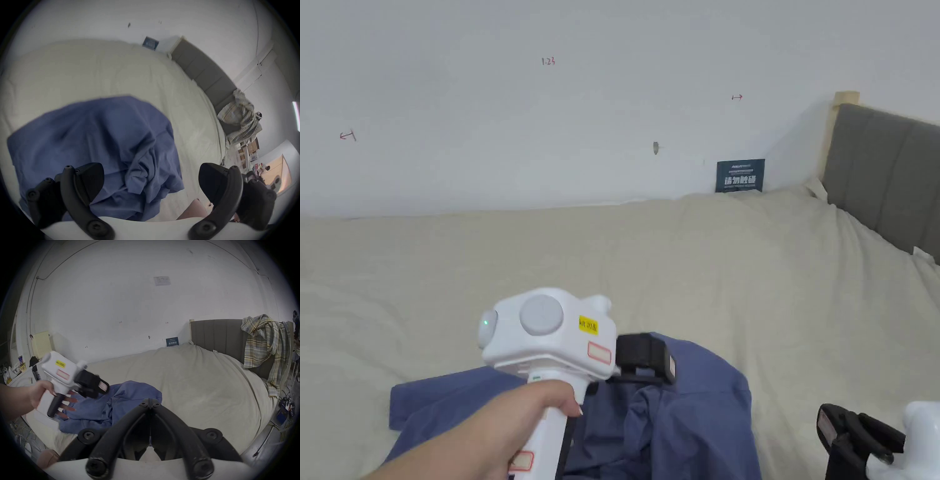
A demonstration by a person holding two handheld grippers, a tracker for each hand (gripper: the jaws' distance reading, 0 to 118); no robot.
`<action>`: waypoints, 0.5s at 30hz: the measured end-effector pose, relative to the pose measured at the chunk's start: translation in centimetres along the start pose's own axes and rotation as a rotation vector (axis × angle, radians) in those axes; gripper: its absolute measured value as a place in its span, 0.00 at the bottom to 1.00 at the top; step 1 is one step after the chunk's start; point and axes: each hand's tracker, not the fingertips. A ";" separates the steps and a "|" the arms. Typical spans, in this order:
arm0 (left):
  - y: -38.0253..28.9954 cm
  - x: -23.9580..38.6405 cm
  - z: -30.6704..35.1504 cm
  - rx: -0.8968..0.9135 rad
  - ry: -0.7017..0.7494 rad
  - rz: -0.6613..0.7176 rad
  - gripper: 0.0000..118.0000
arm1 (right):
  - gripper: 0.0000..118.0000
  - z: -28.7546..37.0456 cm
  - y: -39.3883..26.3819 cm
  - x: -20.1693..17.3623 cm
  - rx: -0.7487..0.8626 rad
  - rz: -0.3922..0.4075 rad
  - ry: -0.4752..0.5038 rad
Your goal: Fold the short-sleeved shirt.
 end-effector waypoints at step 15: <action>-18.7 -5.5 27.3 0.930 0.475 0.001 0.00 | 0.00 1.1 0.1 -4.2 0.201 0.043 0.049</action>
